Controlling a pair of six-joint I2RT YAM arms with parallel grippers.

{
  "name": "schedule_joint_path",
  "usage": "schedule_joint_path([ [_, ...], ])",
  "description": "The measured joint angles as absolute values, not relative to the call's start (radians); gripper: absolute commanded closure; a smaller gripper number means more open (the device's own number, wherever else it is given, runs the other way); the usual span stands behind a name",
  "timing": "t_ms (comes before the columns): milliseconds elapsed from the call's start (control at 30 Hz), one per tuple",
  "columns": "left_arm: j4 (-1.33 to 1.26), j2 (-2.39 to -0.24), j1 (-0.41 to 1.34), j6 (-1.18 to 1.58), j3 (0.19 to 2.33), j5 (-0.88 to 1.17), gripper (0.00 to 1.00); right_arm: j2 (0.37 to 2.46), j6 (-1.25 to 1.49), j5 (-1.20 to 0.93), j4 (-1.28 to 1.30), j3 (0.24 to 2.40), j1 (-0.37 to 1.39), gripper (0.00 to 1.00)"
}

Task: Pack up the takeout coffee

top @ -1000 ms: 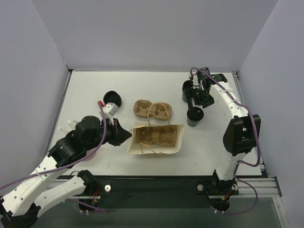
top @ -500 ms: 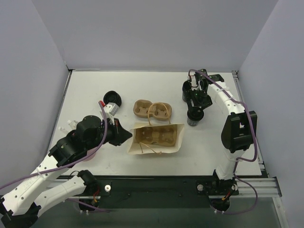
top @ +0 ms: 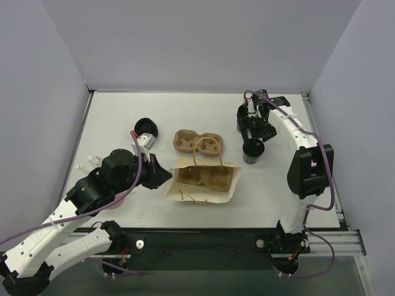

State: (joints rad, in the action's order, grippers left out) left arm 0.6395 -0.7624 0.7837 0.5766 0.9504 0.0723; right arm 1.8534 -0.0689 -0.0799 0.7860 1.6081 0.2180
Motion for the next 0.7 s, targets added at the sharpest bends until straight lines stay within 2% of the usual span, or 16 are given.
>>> schedule_joint_path([
  [700,0.666,-0.764,0.784,0.583,0.967,0.057,1.0,1.835,-0.065,-0.064,0.789,1.624,0.23,0.2],
])
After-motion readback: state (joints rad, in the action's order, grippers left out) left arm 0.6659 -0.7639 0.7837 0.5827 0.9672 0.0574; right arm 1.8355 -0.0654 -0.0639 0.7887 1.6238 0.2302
